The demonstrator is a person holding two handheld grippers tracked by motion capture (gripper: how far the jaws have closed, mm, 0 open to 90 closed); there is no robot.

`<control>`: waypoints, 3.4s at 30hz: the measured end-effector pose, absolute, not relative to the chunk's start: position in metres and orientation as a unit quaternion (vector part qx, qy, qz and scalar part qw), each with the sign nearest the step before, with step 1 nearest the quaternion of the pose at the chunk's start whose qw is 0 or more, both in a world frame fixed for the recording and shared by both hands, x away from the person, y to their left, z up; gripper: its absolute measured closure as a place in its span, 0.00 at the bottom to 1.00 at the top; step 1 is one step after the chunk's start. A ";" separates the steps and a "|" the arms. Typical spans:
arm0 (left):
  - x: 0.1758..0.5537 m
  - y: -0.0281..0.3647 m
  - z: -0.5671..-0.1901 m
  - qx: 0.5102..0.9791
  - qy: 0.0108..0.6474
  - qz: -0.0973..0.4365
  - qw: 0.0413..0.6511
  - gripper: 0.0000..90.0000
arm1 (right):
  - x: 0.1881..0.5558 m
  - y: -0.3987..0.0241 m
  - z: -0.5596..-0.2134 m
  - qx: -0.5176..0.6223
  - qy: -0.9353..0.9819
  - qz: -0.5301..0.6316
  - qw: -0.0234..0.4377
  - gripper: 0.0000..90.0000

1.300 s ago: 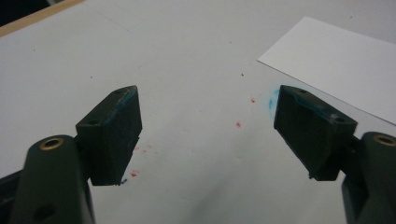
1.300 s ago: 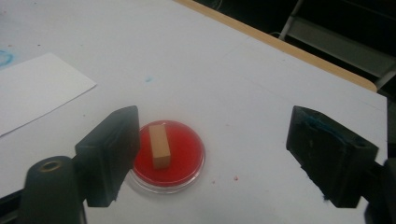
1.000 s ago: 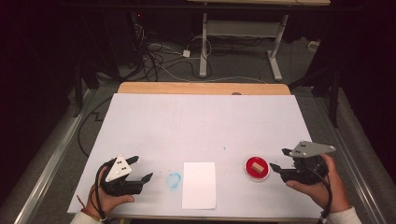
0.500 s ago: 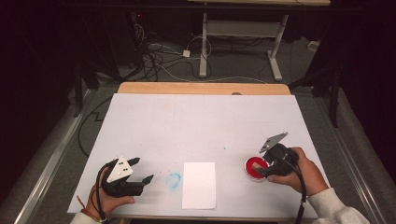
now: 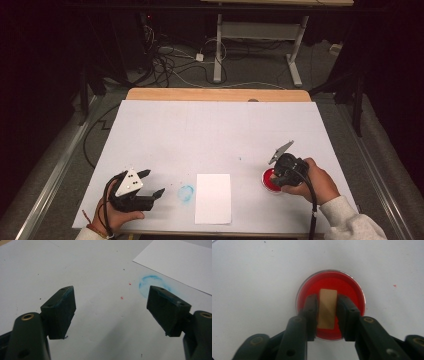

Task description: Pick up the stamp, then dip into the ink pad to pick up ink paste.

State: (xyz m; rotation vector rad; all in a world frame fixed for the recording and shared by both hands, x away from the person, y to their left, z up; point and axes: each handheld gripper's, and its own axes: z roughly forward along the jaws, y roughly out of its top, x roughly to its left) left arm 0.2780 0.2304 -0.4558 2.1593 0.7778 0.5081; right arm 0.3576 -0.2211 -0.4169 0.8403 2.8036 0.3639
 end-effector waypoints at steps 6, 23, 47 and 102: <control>0.278 0.230 -0.456 0.849 0.304 0.199 0.384 0.25 | 0.357 -0.219 -0.419 0.278 0.948 0.120 0.099 0.85; 0.277 0.230 -0.456 0.851 0.303 0.201 0.380 0.25 | 0.356 -0.219 -0.423 0.287 0.945 0.119 0.104 0.85; 0.279 0.229 -0.457 0.852 0.303 0.197 0.379 0.25 | 0.350 -0.226 -0.416 0.280 0.941 0.151 0.111 0.85; 0.275 0.237 -0.460 0.848 0.316 0.194 0.380 0.24 | 0.361 -0.224 -0.423 0.284 0.945 0.116 0.109 0.85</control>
